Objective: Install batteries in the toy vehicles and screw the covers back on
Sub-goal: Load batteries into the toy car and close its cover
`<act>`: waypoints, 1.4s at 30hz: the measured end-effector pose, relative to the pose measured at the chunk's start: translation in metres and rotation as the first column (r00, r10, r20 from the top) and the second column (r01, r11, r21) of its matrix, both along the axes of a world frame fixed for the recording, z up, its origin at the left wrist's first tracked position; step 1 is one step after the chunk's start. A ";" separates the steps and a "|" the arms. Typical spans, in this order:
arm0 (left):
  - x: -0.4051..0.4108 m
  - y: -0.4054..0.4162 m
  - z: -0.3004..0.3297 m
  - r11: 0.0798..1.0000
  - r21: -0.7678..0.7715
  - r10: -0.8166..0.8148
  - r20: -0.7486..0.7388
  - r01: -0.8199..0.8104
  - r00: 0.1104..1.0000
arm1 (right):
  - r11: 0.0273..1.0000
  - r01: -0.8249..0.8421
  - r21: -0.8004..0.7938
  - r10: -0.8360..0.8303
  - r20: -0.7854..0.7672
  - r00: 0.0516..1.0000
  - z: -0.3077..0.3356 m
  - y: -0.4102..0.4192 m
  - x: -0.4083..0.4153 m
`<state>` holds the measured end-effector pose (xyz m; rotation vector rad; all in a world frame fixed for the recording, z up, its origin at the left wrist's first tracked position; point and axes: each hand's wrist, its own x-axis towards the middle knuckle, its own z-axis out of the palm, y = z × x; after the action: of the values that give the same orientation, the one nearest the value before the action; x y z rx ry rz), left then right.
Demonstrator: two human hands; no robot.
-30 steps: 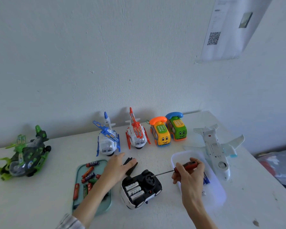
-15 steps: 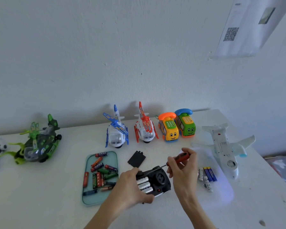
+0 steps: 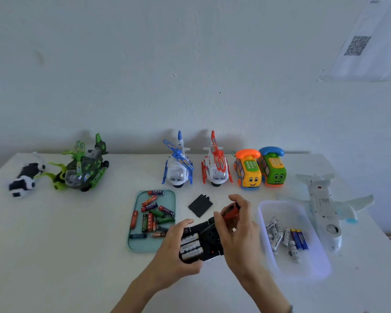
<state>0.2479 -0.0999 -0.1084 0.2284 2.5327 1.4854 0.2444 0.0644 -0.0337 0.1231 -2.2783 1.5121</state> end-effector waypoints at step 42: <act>0.006 0.062 0.004 0.932 0.025 0.361 -0.125 -0.361 0.924 | 0.831 -0.381 0.405 0.137 0.515 0.846 -0.024 0.030 -0.021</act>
<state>0.2535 -0.0374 -0.1044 -0.1609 2.7917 1.6434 0.2239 0.0941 -0.0574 0.2563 -3.1319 1.1133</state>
